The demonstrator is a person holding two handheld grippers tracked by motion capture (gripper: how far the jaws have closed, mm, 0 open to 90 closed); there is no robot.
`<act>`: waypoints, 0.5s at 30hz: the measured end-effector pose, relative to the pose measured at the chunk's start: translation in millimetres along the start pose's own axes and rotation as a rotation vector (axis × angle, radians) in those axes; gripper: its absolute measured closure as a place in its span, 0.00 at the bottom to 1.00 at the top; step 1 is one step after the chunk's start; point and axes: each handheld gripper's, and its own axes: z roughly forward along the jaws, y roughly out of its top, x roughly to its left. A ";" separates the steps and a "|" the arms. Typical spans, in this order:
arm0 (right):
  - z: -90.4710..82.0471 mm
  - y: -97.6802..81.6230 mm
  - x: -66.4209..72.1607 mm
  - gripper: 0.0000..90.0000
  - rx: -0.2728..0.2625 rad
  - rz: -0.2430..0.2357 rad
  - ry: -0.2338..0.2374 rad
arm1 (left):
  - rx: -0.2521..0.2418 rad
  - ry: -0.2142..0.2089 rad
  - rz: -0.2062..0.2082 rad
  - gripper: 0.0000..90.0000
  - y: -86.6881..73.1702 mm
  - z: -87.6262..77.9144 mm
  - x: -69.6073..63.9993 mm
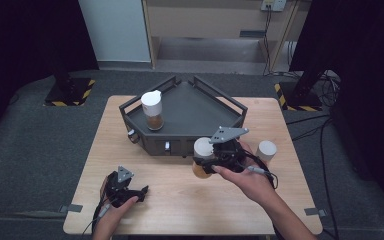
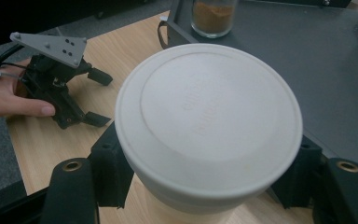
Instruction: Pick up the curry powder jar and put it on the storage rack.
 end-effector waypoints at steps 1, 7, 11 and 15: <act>-0.4 0.8 -0.6 0.38 -0.002 -0.001 0.000 | 0.000 0.000 0.000 0.03 0.0 0.0 0.0; -3.5 7.1 -3.0 0.38 -0.009 0.000 -0.010 | 0.000 0.000 0.000 0.03 0.0 0.0 -0.1; -6.5 11.0 -4.8 0.38 -0.019 0.005 -0.014 | 0.000 0.000 0.000 0.03 0.0 0.0 -0.1; -9.1 15.1 -6.5 0.38 -0.030 0.011 -0.017 | 0.000 0.000 0.000 0.03 0.0 0.0 0.0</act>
